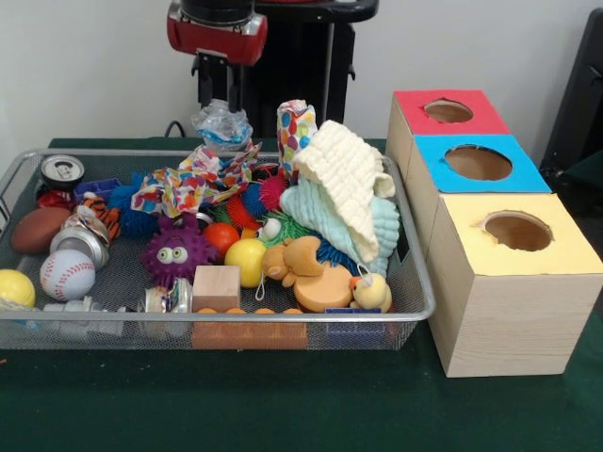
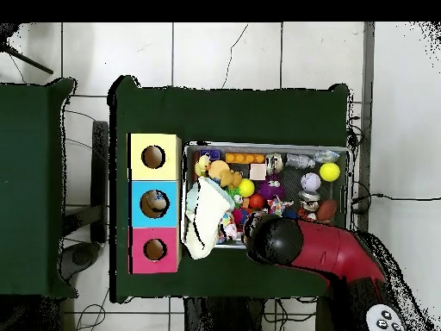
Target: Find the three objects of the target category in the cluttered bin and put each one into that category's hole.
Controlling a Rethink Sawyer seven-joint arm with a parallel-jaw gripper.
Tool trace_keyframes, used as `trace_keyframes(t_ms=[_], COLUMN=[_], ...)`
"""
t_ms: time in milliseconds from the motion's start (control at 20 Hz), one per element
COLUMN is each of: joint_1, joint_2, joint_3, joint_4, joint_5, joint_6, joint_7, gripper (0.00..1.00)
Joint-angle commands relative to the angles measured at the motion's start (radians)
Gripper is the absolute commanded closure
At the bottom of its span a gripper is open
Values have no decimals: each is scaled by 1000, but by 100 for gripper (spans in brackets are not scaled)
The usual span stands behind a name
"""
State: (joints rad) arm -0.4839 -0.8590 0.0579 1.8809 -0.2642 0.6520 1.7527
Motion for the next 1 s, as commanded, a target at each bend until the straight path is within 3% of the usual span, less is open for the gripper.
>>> trace_keyframes(t_ms=[50, 250, 1000], joint_1=[38, 65, 125], joint_2=[-31, -31, -26], joint_3=[-14, -16, -19], joint_4=[-80, -152, -306], joint_5=[38, 43, 55], joint_6=[164, 243, 427], joint_7=[127, 125, 140], gripper=[100, 100, 100])
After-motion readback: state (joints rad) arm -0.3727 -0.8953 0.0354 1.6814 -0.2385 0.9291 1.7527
